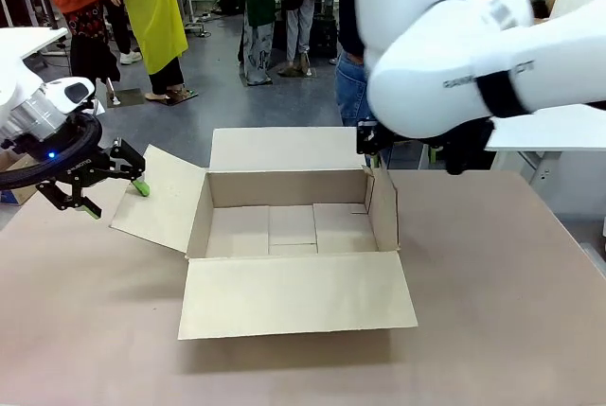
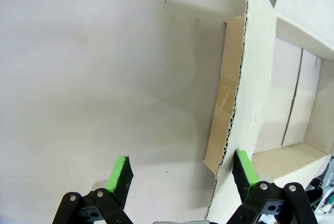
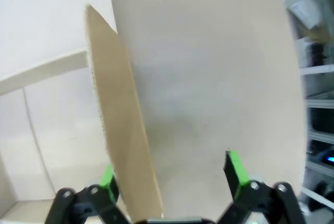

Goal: Pack the gift set into the box.
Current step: Place both hands on the side flaps of the Package Box and spread them outward.

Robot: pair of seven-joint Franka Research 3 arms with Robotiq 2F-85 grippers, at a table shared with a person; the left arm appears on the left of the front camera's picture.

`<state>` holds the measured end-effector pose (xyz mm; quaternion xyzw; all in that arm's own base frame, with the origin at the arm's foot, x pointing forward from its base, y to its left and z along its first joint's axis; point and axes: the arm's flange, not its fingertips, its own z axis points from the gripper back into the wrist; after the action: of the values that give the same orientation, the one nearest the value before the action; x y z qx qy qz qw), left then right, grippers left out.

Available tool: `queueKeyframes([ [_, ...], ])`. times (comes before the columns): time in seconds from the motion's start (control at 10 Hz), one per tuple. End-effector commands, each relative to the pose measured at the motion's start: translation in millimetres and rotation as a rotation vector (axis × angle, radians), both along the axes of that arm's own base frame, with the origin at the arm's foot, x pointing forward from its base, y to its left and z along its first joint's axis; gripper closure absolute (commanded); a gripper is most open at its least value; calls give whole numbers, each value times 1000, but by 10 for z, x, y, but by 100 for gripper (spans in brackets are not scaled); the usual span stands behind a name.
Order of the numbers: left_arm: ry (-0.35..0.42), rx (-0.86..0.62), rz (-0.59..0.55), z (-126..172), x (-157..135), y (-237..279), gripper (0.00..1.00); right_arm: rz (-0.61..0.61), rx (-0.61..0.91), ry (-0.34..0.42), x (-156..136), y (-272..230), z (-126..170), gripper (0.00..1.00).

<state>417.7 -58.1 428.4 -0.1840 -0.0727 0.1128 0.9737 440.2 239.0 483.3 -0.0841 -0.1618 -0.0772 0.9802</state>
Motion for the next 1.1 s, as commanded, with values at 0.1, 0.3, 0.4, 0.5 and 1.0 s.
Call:
queueKeyframes([
  [0.1,2,14,14,29,-18,2,0,83,318,54,25,-858,-271,0],
  [0.3,2,14,14,29,-18,2,0,36,470,26,-26,-1374,-539,0],
  [0.4,2,14,14,29,-18,2,0,67,559,31,-24,-1498,-680,0],
  [0.5,2,14,14,29,-18,2,0,8,374,15,99,-1205,-445,0],
  [1.0,2,14,14,29,-18,2,0,8,374,15,99,-1205,-445,0],
])
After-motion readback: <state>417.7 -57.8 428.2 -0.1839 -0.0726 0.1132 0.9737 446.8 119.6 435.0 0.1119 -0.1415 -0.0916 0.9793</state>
